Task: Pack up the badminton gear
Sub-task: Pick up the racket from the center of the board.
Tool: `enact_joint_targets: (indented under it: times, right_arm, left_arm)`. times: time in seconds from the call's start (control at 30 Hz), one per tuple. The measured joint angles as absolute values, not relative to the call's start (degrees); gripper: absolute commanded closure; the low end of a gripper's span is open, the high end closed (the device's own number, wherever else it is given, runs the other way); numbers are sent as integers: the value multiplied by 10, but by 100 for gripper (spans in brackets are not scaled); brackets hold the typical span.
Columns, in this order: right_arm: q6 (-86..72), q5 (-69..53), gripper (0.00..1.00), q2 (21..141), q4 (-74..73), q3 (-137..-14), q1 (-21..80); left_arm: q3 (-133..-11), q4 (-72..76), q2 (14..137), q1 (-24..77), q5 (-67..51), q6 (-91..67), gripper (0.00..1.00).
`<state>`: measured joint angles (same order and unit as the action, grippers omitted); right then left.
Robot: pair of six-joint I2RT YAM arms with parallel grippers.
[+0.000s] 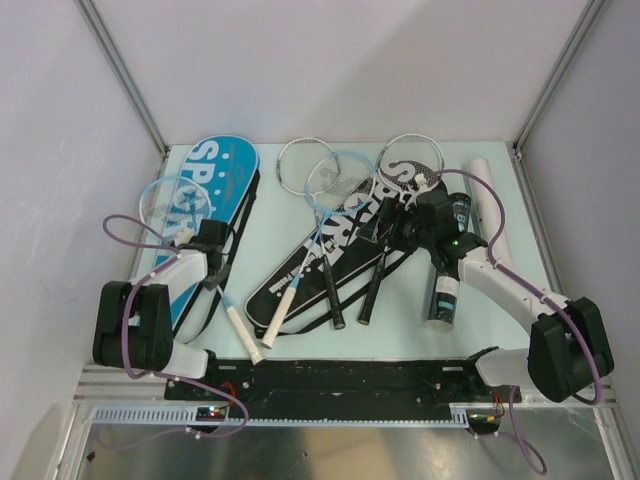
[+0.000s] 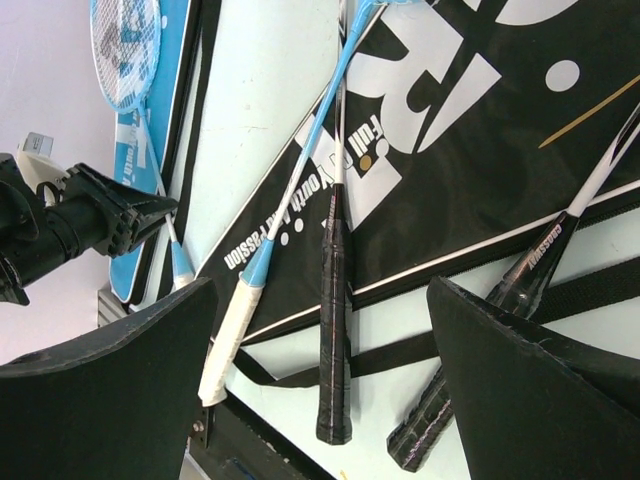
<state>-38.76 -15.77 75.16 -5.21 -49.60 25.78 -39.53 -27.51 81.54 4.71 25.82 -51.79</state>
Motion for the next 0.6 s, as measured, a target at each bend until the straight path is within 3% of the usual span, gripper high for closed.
enact_joint_targets:
  times: [0.17, 0.4, 0.6]
  right_arm:
    - [-387, -157, 8, 746, -55, -496, 258]
    - [-385, -151, 9, 737, -57, -496, 269]
    - [-372, -138, 9, 758, -68, -528, 343]
  left_arm:
    - [-396, -269, 816, 32, 239, -518, 98]
    - [-387, -273, 777, 24, 211, -505, 100]
    - [-383, -273, 654, 24, 182, -499, 100]
